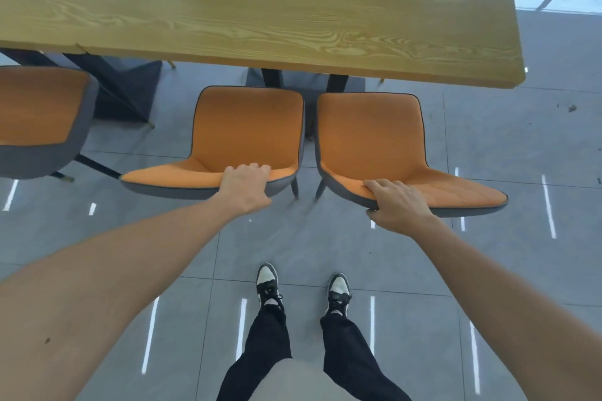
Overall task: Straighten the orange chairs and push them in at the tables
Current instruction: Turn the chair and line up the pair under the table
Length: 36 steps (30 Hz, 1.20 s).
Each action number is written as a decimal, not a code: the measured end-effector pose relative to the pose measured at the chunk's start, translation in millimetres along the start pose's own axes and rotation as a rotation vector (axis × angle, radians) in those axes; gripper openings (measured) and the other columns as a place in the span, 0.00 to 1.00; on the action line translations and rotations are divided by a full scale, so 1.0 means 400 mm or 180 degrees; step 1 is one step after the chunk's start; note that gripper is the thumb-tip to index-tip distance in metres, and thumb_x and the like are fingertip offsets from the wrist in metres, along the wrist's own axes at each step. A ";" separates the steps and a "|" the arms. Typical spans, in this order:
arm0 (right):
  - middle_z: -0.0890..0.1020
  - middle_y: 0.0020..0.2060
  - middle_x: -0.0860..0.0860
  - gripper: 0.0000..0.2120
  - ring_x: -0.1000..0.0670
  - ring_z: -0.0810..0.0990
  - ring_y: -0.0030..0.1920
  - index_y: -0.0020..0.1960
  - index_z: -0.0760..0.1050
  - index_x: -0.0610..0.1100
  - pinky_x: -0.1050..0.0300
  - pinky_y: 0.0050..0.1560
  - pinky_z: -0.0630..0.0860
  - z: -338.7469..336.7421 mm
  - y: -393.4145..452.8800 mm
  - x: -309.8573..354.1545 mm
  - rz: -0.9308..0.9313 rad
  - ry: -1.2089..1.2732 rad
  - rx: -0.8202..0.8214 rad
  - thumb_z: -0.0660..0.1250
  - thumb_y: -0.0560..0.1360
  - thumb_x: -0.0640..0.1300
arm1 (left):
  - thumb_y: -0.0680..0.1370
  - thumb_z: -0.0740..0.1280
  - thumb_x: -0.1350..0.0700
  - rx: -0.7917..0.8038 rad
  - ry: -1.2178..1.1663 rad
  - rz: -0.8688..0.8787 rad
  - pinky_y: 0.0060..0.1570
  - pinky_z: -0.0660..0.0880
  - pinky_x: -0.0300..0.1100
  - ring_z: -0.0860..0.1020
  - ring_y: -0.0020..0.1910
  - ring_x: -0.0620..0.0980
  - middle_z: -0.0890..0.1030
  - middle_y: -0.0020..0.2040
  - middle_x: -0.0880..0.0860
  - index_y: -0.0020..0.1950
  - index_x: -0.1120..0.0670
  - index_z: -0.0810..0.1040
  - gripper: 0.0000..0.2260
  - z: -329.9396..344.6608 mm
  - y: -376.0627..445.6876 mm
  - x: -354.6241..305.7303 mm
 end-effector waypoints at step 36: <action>0.73 0.25 0.50 0.02 0.46 0.67 0.25 0.34 0.70 0.43 0.56 0.28 0.59 0.030 0.064 0.220 -0.0016 -0.0324 -0.0341 0.63 0.61 0.41 | 0.68 0.65 0.57 -0.0679 0.0014 0.0575 0.34 0.64 0.43 0.73 0.34 0.54 0.82 0.40 0.48 0.46 0.49 0.77 0.08 0.024 -0.002 0.004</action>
Point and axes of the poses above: each hand's wrist, its own y-axis towards the middle knuckle, its own z-axis out of the palm, x = y × z, the point moved 3 cm from there along y, towards the middle knuckle
